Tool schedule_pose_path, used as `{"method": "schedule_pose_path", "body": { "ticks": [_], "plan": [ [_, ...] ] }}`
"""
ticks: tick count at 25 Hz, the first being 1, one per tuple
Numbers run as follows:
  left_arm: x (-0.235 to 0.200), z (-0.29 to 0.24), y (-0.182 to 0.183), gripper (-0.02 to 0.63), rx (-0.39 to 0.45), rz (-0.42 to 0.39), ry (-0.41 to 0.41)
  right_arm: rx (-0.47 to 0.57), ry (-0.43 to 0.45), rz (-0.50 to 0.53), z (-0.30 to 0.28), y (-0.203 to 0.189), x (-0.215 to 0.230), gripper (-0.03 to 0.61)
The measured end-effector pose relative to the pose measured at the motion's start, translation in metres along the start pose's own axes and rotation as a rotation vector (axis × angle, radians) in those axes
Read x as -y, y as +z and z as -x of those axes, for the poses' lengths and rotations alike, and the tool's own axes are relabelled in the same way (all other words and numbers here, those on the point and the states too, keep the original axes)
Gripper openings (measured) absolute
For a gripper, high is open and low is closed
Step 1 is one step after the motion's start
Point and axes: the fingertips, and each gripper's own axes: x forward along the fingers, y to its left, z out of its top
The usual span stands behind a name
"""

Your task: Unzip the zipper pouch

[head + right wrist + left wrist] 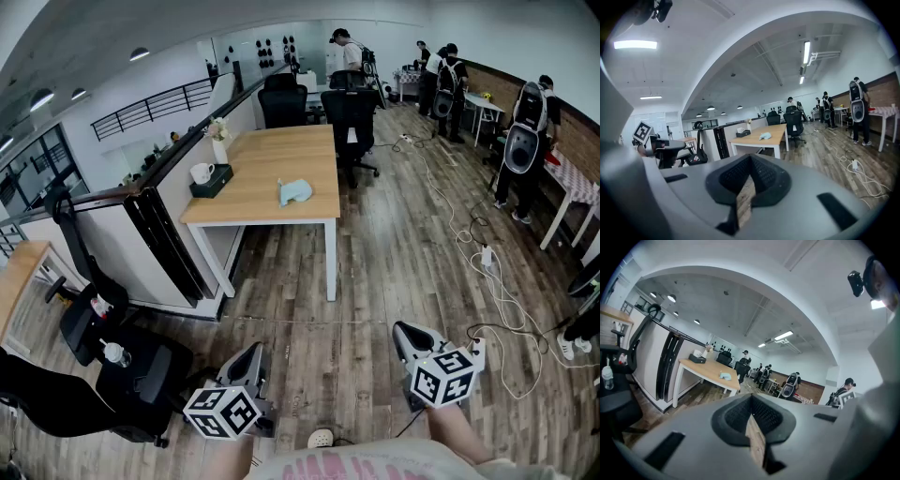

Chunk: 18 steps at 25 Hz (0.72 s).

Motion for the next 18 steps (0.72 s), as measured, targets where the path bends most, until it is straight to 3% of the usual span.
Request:
{"method": "schedule_pose_path", "body": {
  "ticks": [9, 18],
  "plan": [
    [-0.043, -0.074, 0.046, 0.003, 0.024, -0.032, -0.081, 0.049, -0.017, 0.019, -0.087, 0.038, 0.003, -0.004],
    [-0.067, -0.113, 0.027, 0.003, -0.042, 0.010, -0.092, -0.080, 0.020, -0.070, -0.145, 0.004, 0.007, -0.003]
  ]
}}
